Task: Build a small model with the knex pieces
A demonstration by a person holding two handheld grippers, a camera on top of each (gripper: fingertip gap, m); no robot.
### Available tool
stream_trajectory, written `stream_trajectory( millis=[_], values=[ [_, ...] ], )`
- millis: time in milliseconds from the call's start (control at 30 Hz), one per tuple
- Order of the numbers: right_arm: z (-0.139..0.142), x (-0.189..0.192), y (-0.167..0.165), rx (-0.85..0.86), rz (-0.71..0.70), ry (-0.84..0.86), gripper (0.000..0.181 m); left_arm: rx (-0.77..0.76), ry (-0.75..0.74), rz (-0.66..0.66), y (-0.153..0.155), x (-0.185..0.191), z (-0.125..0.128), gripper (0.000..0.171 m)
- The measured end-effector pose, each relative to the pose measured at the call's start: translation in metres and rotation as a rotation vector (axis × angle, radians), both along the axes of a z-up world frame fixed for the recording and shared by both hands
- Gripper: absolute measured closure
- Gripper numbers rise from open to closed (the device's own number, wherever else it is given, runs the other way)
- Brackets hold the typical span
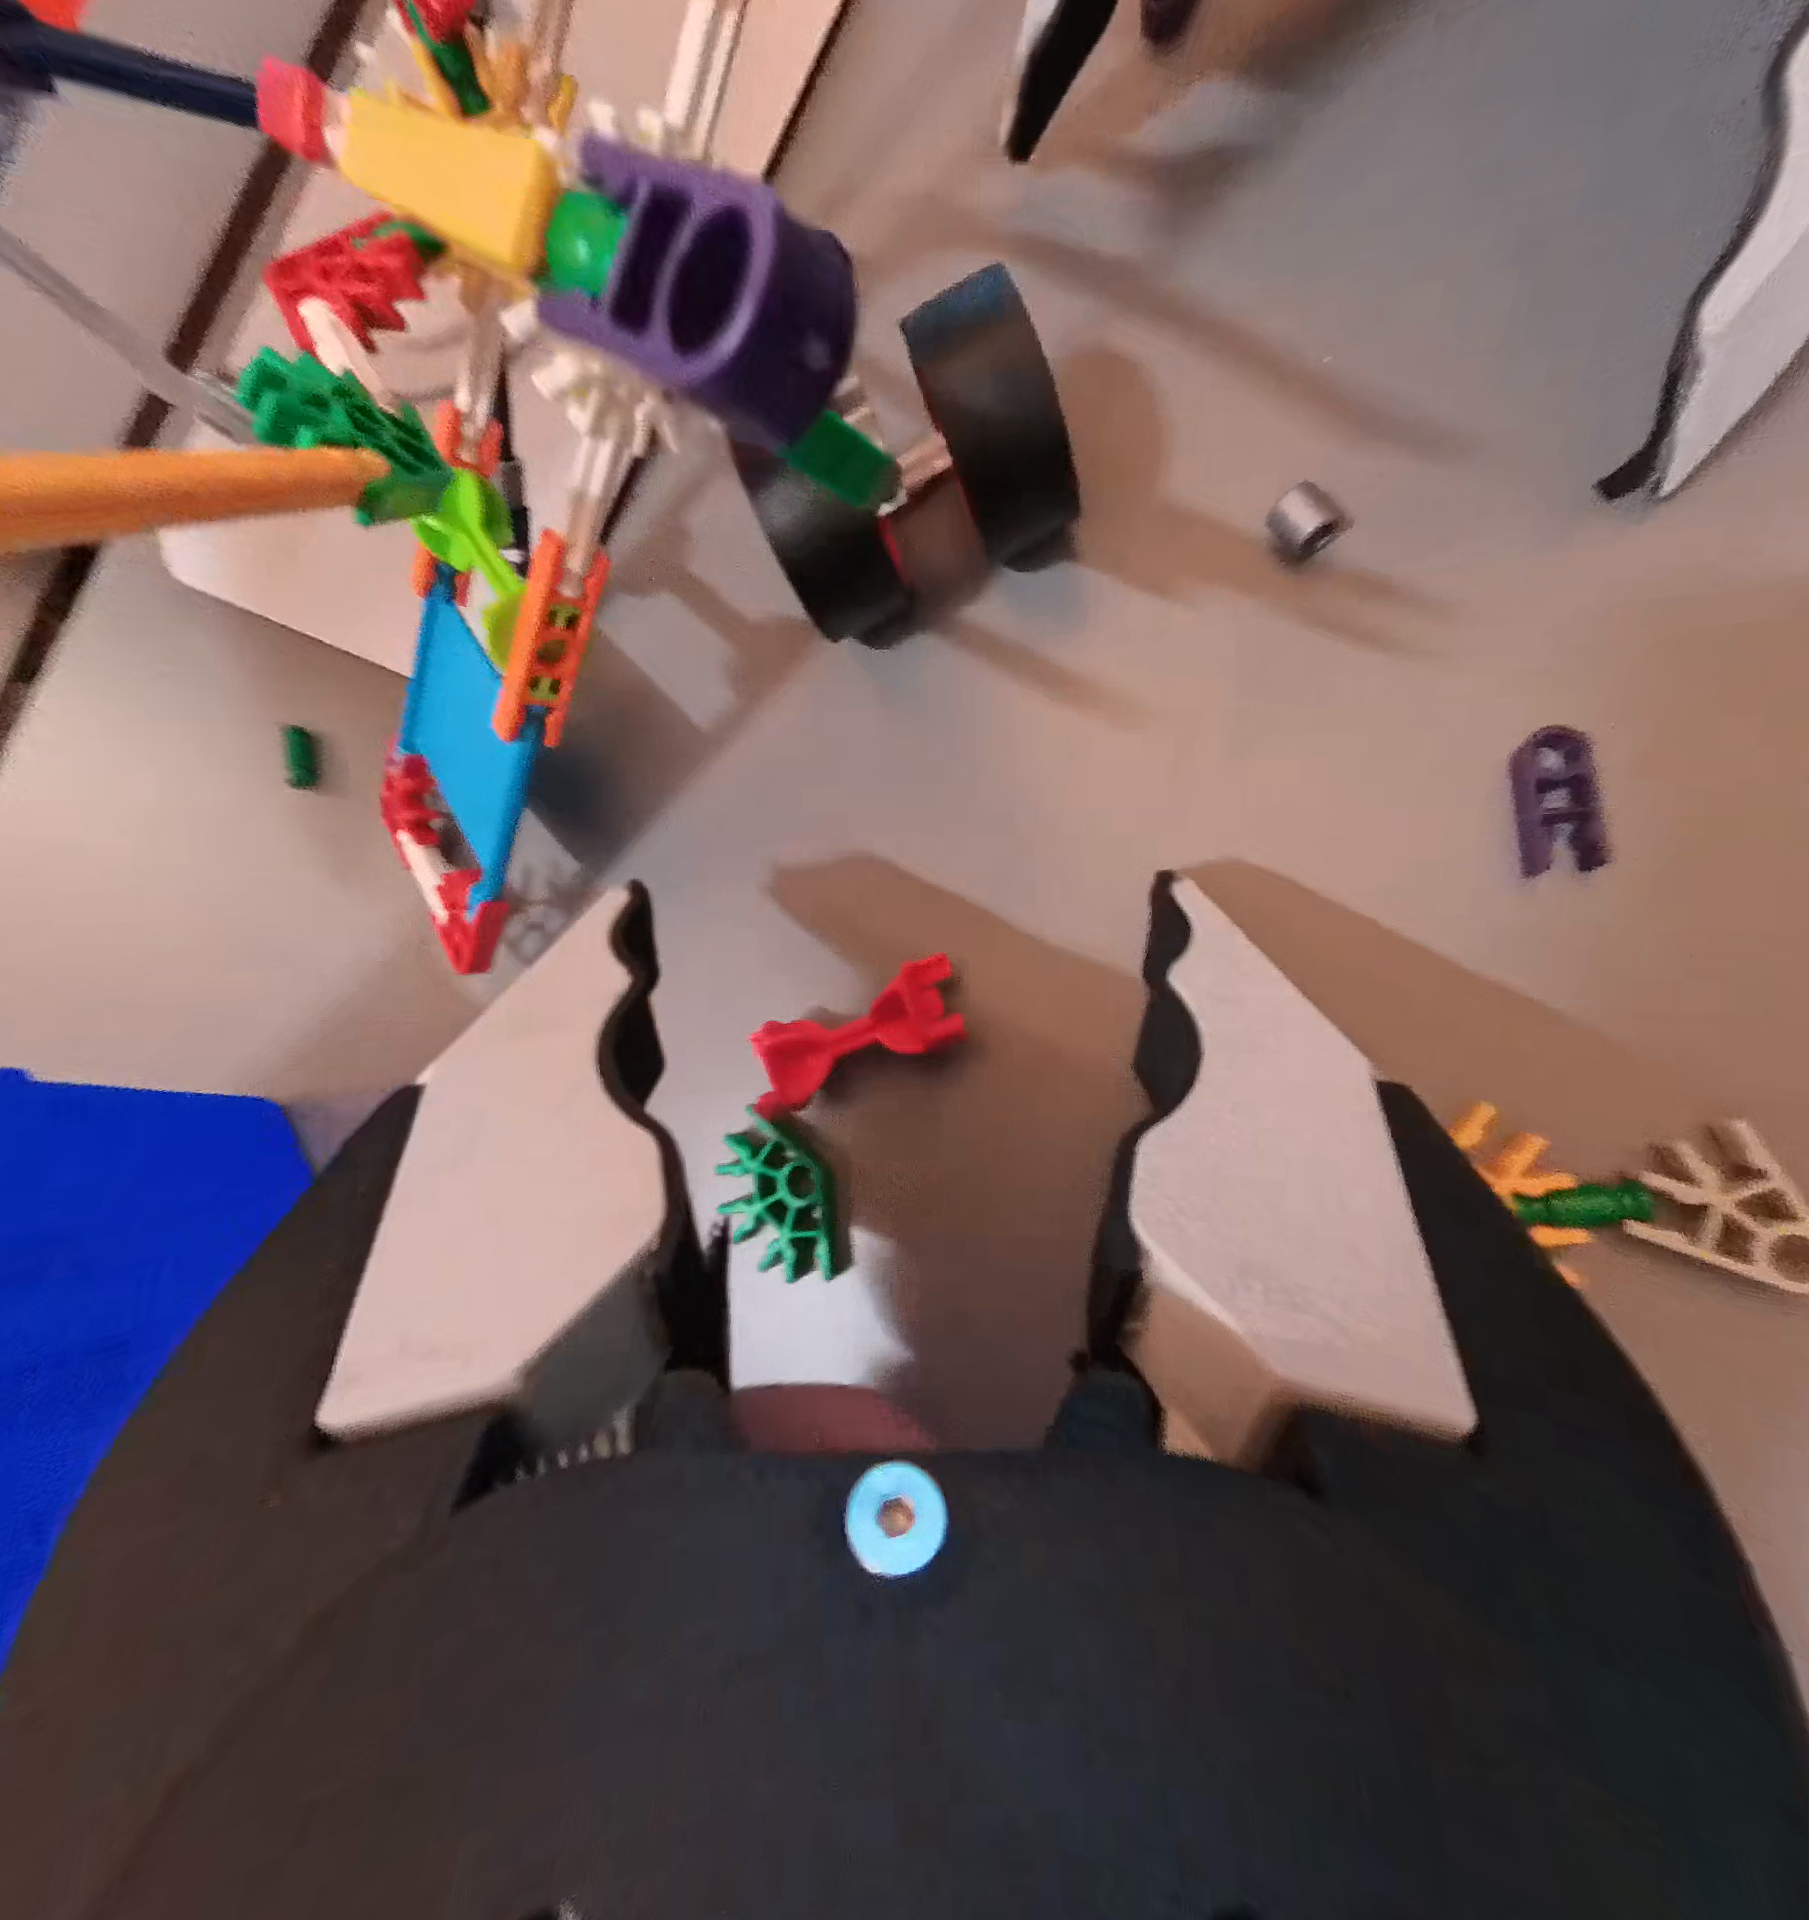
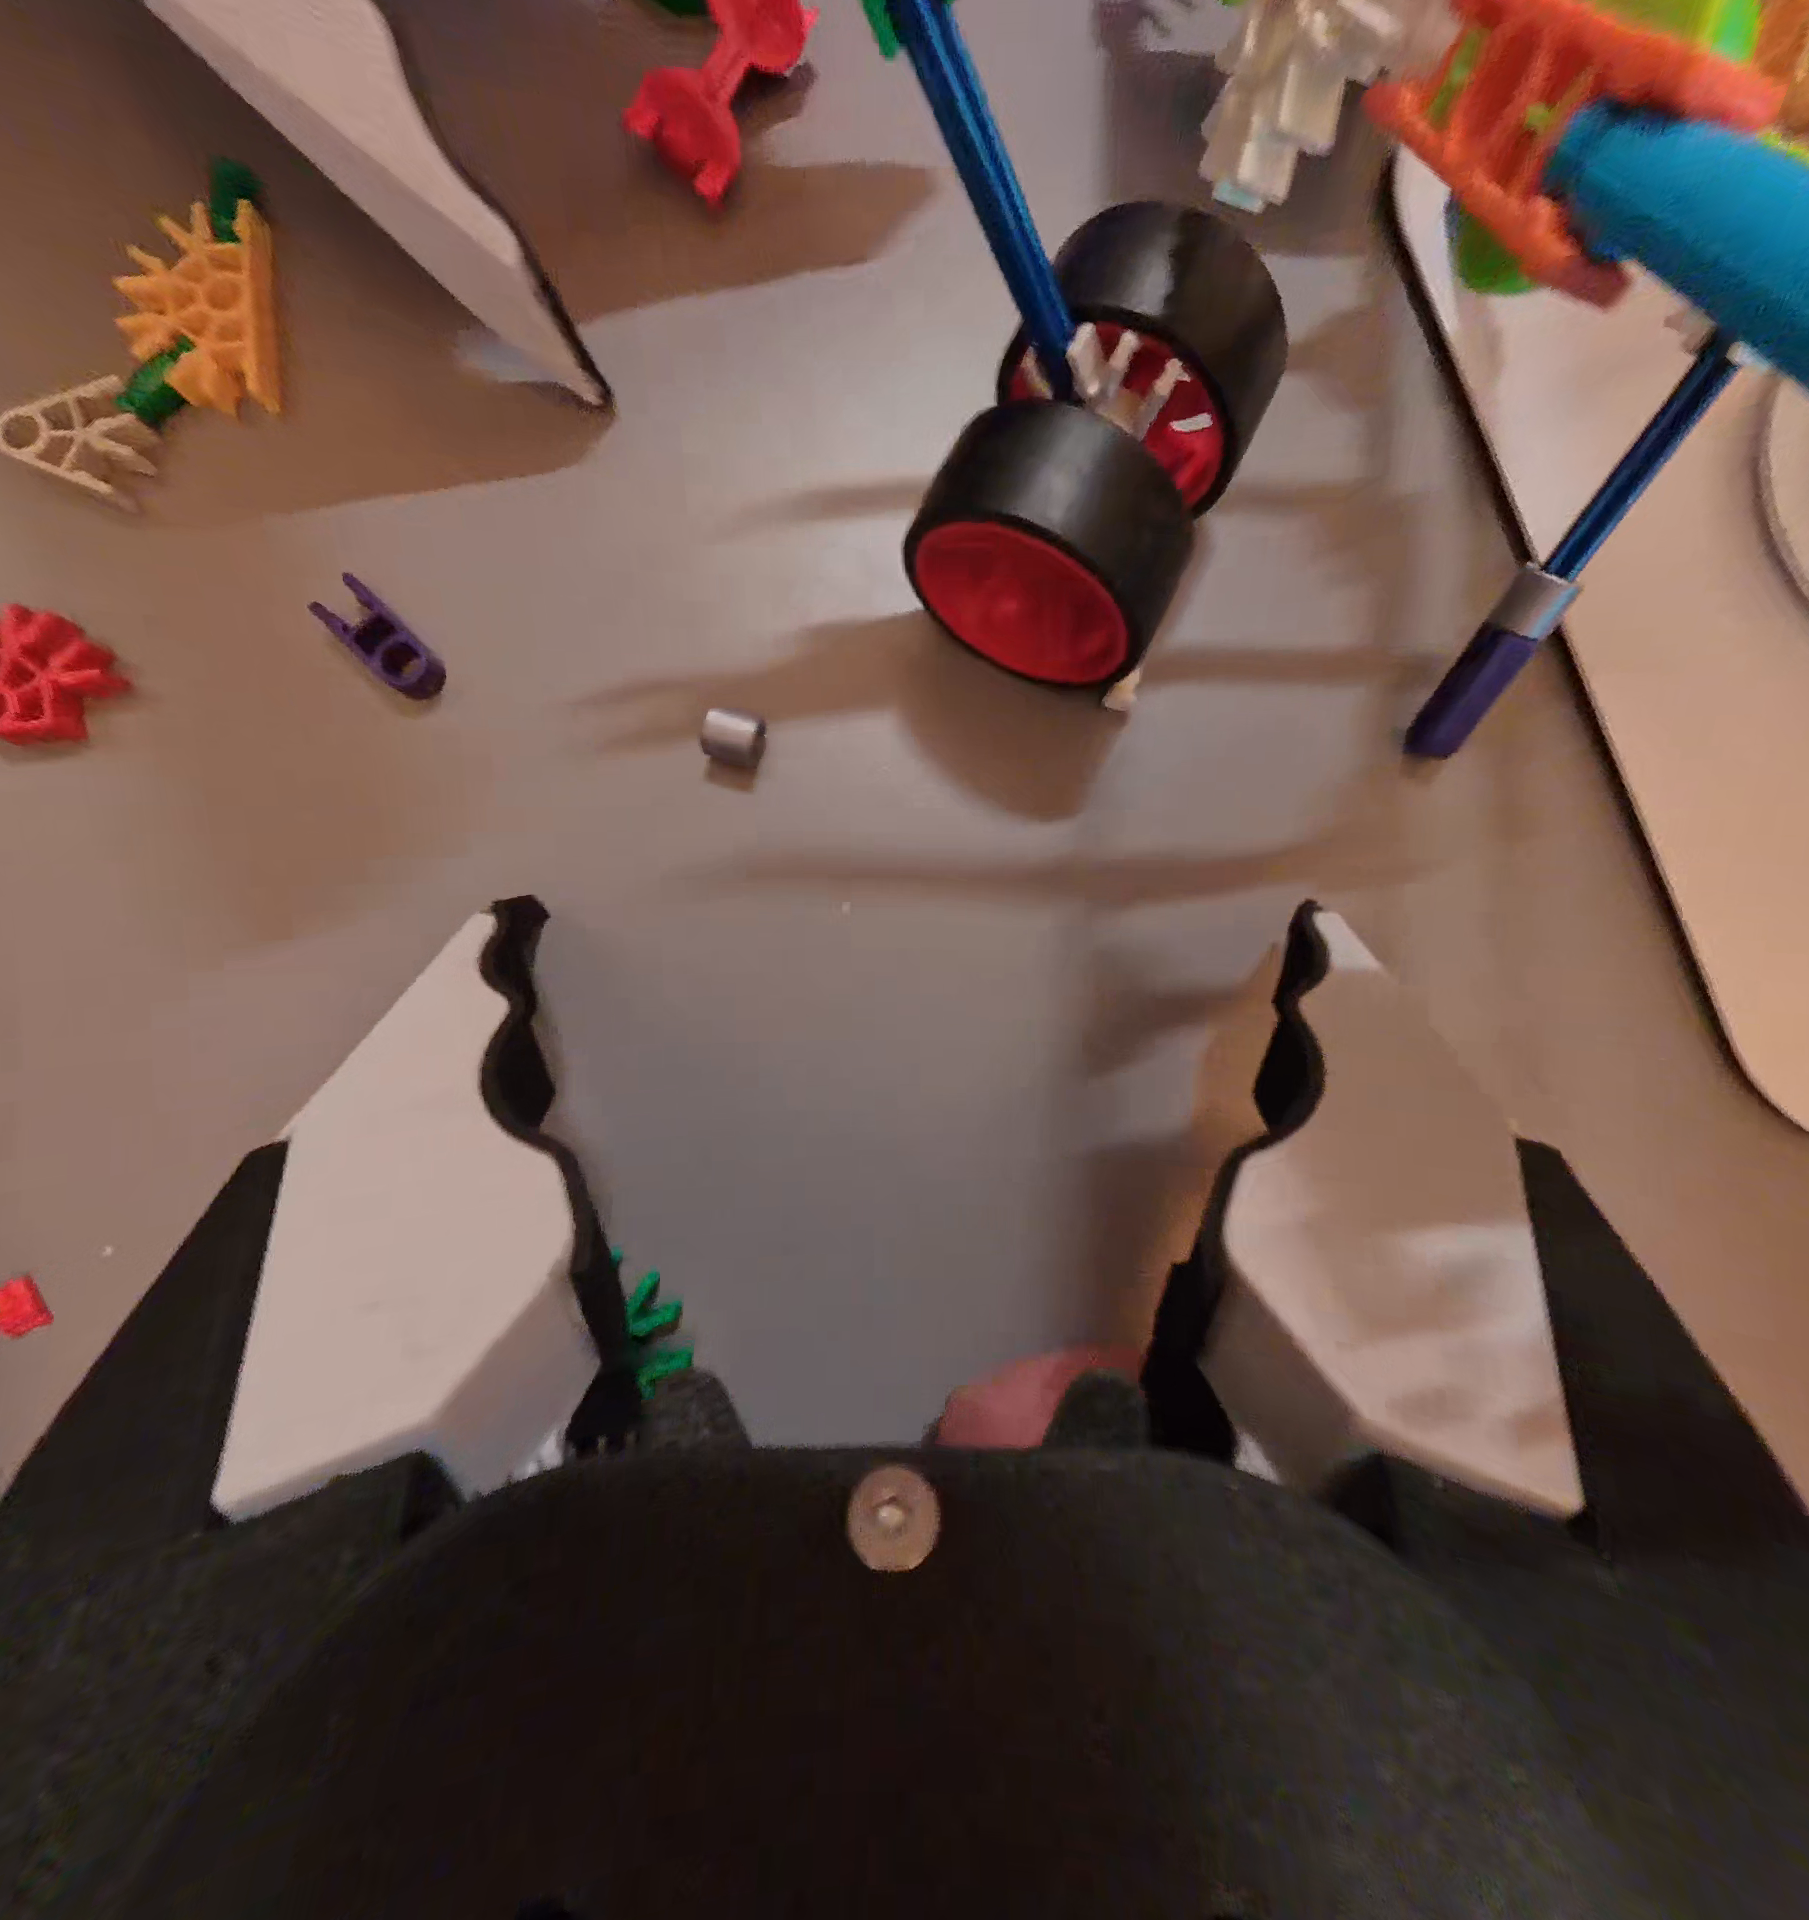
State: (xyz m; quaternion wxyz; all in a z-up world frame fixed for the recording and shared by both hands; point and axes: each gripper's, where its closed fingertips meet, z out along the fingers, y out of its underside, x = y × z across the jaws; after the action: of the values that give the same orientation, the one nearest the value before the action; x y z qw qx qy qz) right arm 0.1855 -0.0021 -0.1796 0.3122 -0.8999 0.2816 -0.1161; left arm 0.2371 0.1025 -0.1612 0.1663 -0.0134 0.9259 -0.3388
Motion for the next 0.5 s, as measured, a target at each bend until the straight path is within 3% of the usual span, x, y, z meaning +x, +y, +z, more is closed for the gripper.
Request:
stream_trajectory(
  millis=[67, 167, 233, 333, 500],
  values=[
    [0.000, -0.001, 0.002, 0.020, 0.004, 0.010, 0.047, -0.010, 0.057, 0.008, 0.000, -0.003, -0.003, 0.088],
    [-0.003, 0.001, -0.001, 0.040, -0.029, 0.023, 0.042, -0.056, 0.118, 0.054, -0.004, -0.003, -0.006, 0.084],
    [-0.002, 0.000, -0.001, 0.044, -0.035, 0.019, 0.043, -0.091, 0.165, 0.086, -0.007, -0.005, -0.008, 0.096],
    [-0.006, -0.005, 0.002, 0.040, 0.008, 0.025, 0.026, -0.109, 0.152, 0.150, -0.005, 0.003, -0.008, 0.076],
    [-0.006, -0.005, 0.001, 0.028, -0.021, 0.034, 0.025, -0.126, 0.131, 0.275, 0.005, 0.019, -0.009, 0.042]
  ],
)
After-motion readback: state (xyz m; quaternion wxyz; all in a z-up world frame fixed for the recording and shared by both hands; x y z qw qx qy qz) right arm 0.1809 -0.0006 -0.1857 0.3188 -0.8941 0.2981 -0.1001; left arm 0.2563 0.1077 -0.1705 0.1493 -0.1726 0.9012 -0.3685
